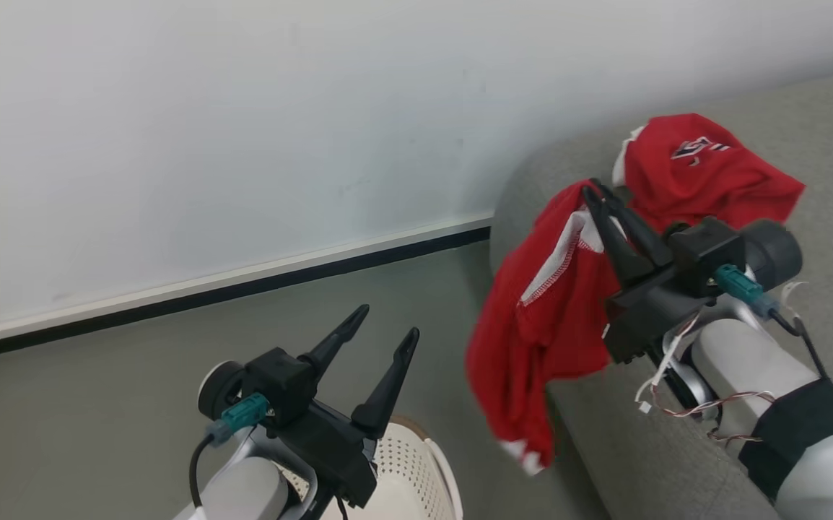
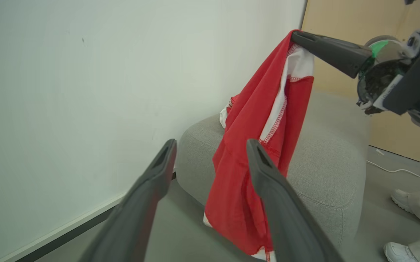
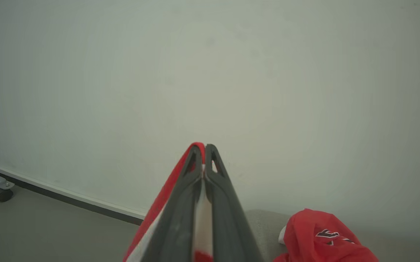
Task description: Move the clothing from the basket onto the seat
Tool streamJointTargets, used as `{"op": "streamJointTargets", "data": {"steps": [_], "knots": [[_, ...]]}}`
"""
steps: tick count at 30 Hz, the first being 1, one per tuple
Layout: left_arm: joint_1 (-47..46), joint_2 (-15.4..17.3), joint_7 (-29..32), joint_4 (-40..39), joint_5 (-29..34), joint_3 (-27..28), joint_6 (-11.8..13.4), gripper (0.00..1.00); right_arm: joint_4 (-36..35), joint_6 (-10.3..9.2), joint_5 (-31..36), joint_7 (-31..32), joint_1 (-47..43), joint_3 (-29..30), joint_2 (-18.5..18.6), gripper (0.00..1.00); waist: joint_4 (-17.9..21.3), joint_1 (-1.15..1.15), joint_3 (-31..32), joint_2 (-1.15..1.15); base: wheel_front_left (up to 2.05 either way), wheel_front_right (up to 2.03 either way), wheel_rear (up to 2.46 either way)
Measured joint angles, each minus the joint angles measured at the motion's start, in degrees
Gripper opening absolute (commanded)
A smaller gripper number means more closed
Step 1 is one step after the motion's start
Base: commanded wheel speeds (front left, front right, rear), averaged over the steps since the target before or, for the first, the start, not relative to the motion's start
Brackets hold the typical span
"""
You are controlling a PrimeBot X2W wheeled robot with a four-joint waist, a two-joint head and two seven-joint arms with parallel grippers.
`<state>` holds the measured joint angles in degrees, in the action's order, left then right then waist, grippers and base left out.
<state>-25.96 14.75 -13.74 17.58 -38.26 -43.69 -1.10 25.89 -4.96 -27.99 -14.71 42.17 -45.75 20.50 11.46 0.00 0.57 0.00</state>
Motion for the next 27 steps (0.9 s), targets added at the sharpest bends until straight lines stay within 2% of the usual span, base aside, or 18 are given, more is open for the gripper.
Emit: {"op": "streamJointTargets", "data": {"steps": [16, 23, 27], "knots": [[2.8, -0.6, -0.5, -5.0, 2.3, -2.0, 0.1, 1.0, -11.1, -0.6, 2.9, 0.0, -1.2, 3.4, 5.1, 0.0, 10.1, 0.0, -1.1, 0.0, 0.0, 0.0, 0.0], [2.9, -0.6, -0.5, -6.1, 3.3, -2.9, 0.6, 1.0, -12.9, -0.65, 2.9, 0.0, -1.4, 5.7, 7.9, 0.0, 12.0, 0.0, -3.9, 0.0, 0.0, 0.0, 0.0], [2.5, -0.5, 0.0, -6.9, 3.6, -3.0, 0.6, 1.0, -11.9, 0.12, 2.9, 0.0, 2.6, 7.9, 9.9, 0.0, 12.3, 0.0, -5.9, 0.0, 0.0, 0.0, 0.0]]}}
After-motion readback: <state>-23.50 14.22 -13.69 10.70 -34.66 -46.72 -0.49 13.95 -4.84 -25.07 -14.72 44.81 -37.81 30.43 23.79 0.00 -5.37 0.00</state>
